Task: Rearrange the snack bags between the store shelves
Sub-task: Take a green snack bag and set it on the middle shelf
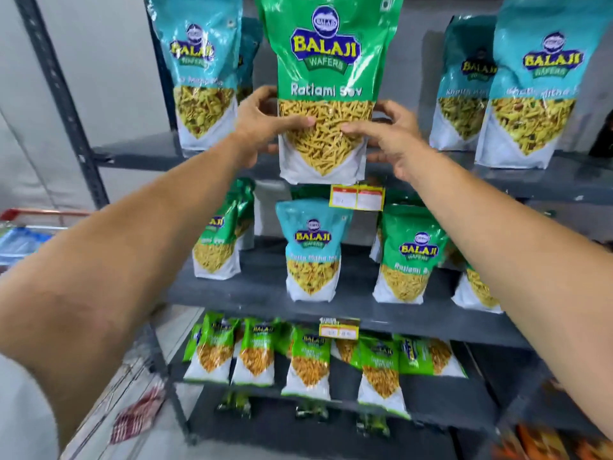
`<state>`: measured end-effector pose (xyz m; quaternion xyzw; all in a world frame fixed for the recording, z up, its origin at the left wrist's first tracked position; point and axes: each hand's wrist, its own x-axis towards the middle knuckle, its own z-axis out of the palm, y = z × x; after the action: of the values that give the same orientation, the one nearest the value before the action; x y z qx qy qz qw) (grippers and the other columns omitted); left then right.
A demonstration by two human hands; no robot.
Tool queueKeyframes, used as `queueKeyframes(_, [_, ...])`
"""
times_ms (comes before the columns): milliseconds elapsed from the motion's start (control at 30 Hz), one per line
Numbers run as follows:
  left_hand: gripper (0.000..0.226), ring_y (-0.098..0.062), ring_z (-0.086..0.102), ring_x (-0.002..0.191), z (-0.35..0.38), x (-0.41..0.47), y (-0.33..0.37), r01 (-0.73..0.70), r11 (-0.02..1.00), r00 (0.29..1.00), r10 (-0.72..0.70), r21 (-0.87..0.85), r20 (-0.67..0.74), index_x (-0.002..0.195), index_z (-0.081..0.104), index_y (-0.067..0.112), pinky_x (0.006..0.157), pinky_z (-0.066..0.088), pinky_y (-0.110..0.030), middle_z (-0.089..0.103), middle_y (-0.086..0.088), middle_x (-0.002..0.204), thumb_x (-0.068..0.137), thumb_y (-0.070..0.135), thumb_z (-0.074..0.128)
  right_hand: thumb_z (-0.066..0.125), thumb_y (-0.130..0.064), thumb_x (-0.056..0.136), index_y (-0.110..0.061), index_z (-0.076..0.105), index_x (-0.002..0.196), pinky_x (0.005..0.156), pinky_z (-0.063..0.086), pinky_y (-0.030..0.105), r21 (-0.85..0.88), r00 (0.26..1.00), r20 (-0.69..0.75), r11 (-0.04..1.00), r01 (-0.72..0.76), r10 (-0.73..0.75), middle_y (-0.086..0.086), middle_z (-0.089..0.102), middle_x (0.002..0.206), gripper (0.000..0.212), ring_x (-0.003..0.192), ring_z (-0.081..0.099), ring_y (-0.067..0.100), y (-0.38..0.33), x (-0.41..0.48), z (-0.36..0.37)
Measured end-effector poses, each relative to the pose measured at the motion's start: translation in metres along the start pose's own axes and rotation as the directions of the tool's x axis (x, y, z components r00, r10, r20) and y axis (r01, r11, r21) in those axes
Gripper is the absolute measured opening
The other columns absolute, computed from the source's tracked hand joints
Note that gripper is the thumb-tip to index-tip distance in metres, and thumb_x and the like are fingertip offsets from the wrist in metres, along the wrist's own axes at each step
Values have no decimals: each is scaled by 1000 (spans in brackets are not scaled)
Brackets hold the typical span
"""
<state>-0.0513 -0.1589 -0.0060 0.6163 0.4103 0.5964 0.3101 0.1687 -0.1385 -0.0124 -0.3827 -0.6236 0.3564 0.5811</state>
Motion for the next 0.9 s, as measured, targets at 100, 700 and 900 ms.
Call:
queueKeyframes(100, [64,-5,69,93,-24,-38,2,-13,999,1000,13,52,-13,118,56,19,67,61,-33,67,5,109,63,25,89,91,-29,51,-29,62,97,53,55,27,14,999,46,1000,-23,22,-3,67,113,54,90,70,17,2,-32,20])
queueKeyframes(700, [76,-25,62,110,-128,-98,-267,276,939,954,-241,206,-180,119,56,7,102,49,-46,65,-13,121,53,15,92,91,-23,57,-17,61,105,84,53,36,-212,979,37,959,-188,200,1,67,103,57,97,64,21,254,-74,191])
queueKeyframes(900, [80,-26,60,115,-136,-70,-329,352,909,934,-324,223,-151,128,51,11,103,49,-44,63,-5,125,58,15,91,88,-25,60,-18,57,113,80,58,44,-280,977,0,938,-207,215,5,67,111,61,85,64,17,310,-52,215])
